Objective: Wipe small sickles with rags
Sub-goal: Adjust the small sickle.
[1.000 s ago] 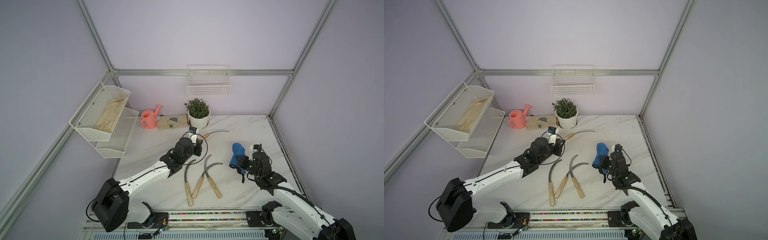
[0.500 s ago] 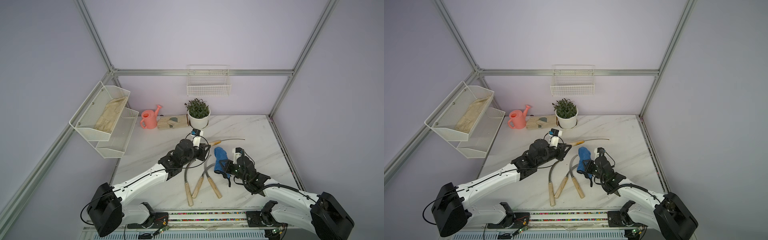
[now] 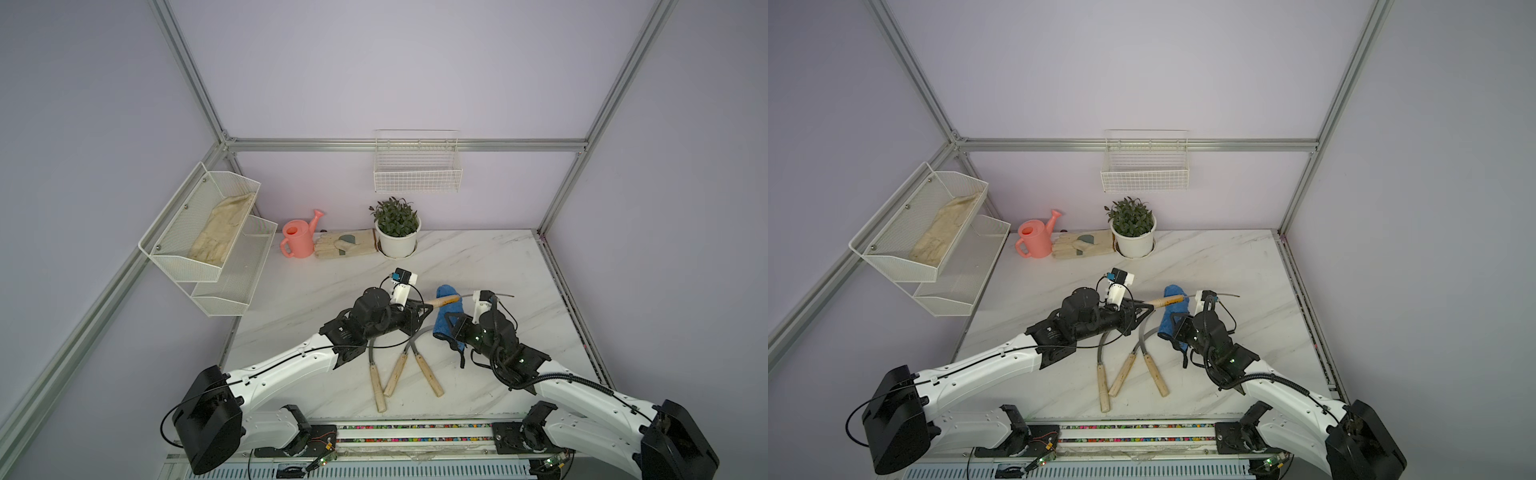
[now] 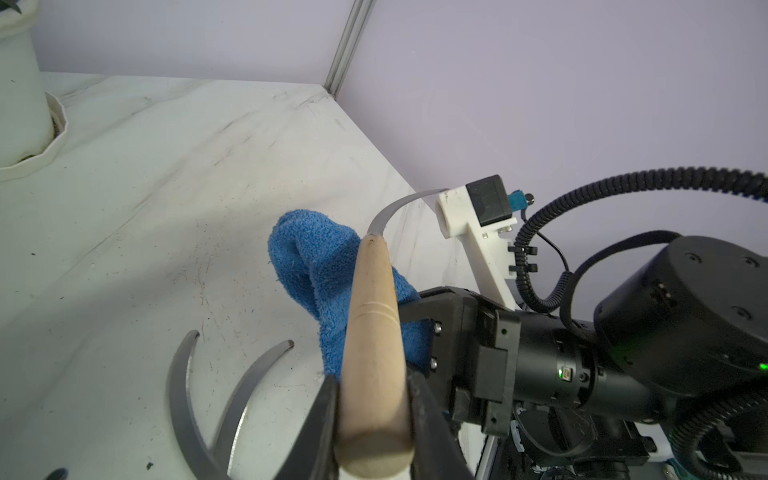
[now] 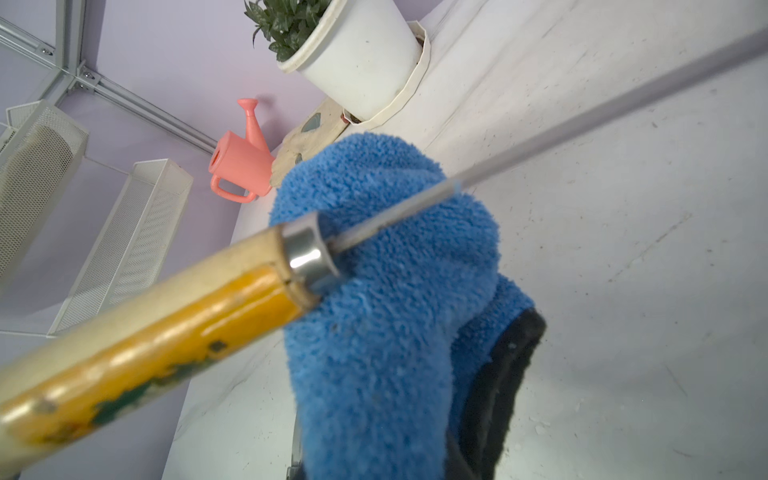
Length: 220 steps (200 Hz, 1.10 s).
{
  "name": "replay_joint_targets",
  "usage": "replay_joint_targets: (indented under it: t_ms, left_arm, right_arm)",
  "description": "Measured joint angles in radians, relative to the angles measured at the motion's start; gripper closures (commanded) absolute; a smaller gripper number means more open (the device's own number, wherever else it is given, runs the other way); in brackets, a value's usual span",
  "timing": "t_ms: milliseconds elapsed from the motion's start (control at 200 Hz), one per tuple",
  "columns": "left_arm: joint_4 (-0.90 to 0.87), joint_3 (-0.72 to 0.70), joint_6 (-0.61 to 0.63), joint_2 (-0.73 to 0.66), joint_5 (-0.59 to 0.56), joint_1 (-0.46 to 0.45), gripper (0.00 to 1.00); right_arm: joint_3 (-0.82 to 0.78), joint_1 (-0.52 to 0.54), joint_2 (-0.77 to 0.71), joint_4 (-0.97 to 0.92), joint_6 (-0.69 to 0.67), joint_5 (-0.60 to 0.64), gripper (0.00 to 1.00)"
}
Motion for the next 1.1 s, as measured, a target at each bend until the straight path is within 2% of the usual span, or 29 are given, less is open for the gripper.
replay_joint_targets:
  t_ms: [185,360,585,765,1100]
  left_arm:
    - [0.022,-0.006,-0.003,0.005,0.018,-0.049,1.0]
    - [0.064,-0.014,-0.01,0.049,0.018,-0.058,1.0]
    - [0.088,-0.049,-0.019,0.085,-0.002,-0.07,1.0]
    - [0.092,-0.059,-0.02,0.125,-0.016,-0.07,1.0]
    - [0.158,-0.065,-0.02,0.227,0.007,-0.073,1.0]
  right_arm:
    - [0.043,0.0,0.011,-0.042,-0.042,0.035,1.0]
    - [0.14,0.0,0.043,-0.084,-0.093,0.08,1.0]
    - [0.226,0.0,0.143,-0.097,-0.149,0.117,1.0]
    - [0.23,-0.001,0.204,-0.095,-0.169,0.118,1.0]
    - [0.188,-0.008,0.212,-0.056,-0.206,0.089,1.0]
